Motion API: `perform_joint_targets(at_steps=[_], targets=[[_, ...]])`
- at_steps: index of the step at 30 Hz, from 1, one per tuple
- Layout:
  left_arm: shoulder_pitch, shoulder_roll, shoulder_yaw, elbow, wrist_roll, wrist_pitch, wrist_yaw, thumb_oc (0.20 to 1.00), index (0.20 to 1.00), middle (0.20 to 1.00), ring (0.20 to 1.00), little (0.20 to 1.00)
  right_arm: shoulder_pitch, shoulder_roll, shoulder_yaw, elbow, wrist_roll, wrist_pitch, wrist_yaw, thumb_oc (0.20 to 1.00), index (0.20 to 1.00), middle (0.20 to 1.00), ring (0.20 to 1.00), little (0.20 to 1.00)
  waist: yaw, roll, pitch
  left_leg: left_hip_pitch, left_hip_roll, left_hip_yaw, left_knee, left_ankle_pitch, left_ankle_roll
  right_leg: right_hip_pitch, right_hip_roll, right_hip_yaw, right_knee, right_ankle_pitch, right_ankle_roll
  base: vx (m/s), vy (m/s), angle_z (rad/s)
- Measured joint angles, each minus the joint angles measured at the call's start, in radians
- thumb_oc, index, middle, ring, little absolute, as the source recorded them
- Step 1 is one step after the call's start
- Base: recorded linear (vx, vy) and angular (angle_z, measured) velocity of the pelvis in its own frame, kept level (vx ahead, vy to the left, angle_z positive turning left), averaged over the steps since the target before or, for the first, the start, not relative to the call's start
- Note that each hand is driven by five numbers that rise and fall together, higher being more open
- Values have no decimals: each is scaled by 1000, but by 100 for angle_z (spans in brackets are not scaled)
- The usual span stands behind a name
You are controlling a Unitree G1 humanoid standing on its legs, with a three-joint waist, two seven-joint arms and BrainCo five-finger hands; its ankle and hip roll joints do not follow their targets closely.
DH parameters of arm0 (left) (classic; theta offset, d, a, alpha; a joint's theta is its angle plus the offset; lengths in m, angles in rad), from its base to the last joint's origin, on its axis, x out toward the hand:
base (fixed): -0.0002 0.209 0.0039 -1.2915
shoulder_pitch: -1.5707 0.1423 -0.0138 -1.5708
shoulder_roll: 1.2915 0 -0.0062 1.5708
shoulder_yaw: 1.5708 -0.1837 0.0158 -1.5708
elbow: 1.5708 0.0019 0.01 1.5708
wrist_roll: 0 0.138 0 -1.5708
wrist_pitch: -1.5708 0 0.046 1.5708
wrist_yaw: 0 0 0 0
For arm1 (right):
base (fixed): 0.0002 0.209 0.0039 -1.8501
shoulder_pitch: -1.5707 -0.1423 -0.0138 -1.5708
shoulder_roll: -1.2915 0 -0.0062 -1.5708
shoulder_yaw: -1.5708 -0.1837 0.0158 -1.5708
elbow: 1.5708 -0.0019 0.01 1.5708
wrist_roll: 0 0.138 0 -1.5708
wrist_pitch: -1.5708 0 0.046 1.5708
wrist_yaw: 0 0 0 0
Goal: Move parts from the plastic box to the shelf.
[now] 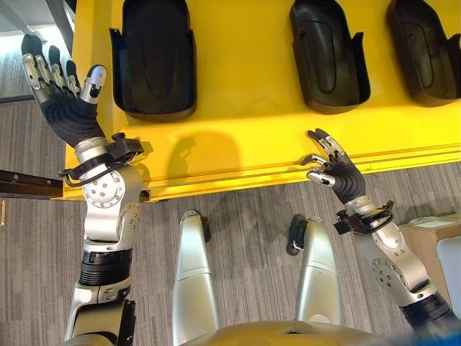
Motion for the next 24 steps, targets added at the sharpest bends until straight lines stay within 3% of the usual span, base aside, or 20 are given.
perform_joint_targets(at_steps=[12, 24], targets=[[-9, 13, -43, 33, 0, 2, -50, 1000, 1000, 1000, 1000, 1000, 12, 0, -2, 7, 0, 9, 20, 1000, 1000, 1000, 1000, 1000, -2, 5, 3, 7, 1, 5, -6, 3, -1, 1, 0, 3, 1, -2, 2, 0, 0, 0], [18, 4, -63, 164, -1, 51, -88, 1000, 1000, 1000, 1000, 1000, 17, 0, -21, 7, 0, 20, 22, 1000, 1000, 1000, 1000, 1000, -3, 8, 5, 9, 3, 7, 1, 2, -1, 1, 2, 9, 3, 0, -1, 0, 0, 0]])
